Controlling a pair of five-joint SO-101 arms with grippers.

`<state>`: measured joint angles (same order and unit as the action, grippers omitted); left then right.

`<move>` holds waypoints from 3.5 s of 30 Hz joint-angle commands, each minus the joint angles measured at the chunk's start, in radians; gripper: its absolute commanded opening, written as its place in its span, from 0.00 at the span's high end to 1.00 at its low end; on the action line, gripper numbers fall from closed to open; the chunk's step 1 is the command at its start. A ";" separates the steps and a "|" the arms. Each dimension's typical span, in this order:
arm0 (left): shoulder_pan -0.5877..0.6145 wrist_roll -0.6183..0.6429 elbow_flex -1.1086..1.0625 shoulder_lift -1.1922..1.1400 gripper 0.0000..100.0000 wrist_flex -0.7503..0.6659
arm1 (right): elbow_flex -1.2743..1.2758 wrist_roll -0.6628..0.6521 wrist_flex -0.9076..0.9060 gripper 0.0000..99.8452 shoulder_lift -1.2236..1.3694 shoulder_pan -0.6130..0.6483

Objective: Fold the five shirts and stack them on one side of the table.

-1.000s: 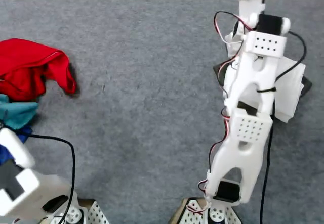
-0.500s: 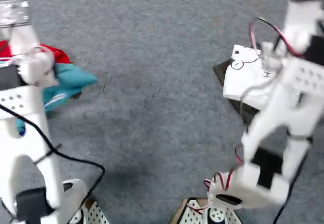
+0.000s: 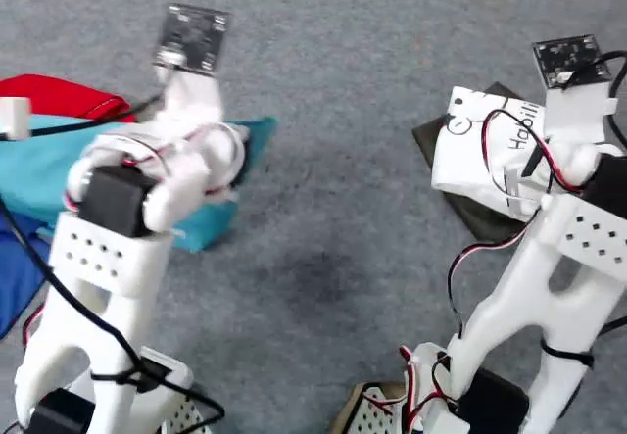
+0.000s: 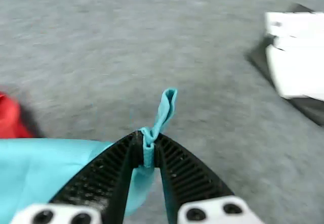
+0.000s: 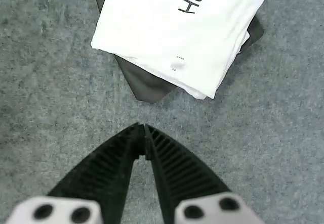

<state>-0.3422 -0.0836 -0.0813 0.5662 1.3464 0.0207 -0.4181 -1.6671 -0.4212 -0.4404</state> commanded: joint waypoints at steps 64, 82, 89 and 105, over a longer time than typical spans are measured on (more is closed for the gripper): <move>0.712 0.000 -0.996 0.036 0.98 -0.884 | -0.206 0.195 0.038 1.00 0.880 0.885; 0.878 0.002 -0.792 0.025 0.98 -0.879 | -0.570 0.203 -0.002 0.92 0.886 0.690; 0.977 0.066 -0.666 0.027 0.91 -0.697 | -0.579 0.196 -0.083 0.70 0.880 0.613; 0.586 0.084 -0.301 0.027 0.82 0.066 | -0.487 0.210 -0.064 0.69 0.888 0.585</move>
<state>0.3897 -0.0038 -0.4358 0.5785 1.3157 -0.4733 -0.2248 -1.7607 0.4703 0.1274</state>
